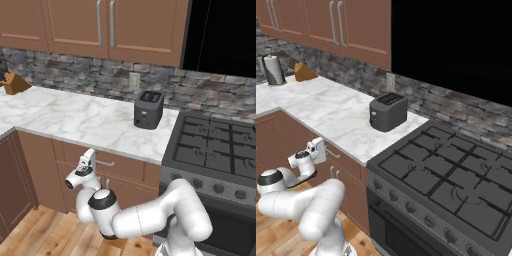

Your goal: Take a straw from the drawer in front and place it inside the glass cup on the dining counter.

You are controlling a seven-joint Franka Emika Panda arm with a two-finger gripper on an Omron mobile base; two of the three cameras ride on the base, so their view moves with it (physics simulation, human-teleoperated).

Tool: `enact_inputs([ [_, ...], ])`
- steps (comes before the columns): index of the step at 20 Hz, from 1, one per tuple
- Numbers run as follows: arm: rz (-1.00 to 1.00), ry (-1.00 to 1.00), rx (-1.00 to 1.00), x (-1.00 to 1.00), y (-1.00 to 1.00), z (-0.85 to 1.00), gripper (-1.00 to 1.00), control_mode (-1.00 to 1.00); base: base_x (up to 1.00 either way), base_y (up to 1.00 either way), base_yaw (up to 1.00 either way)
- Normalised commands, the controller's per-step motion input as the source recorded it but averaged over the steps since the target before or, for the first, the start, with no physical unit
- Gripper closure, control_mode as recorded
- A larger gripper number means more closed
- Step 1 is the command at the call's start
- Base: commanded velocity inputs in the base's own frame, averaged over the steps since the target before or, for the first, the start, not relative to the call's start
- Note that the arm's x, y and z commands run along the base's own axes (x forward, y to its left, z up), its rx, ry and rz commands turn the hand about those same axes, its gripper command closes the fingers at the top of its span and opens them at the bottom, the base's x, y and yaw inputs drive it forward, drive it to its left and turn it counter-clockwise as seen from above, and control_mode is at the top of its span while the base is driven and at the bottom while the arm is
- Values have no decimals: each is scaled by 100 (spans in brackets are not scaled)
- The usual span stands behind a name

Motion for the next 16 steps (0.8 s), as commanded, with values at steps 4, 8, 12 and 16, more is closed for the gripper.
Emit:
enact_inputs([
  [4,0,-18,-10,12,0,-56,-100,-100,0,0,0],
  [8,0,-22,-10,0,0,-27,100,-100,0,0,0],
  [12,0,-20,-7,-7,4,-1,100,-100,0,0,0],
  [16,0,-17,-5,-36,9,0,100,-100,0,0,0],
])
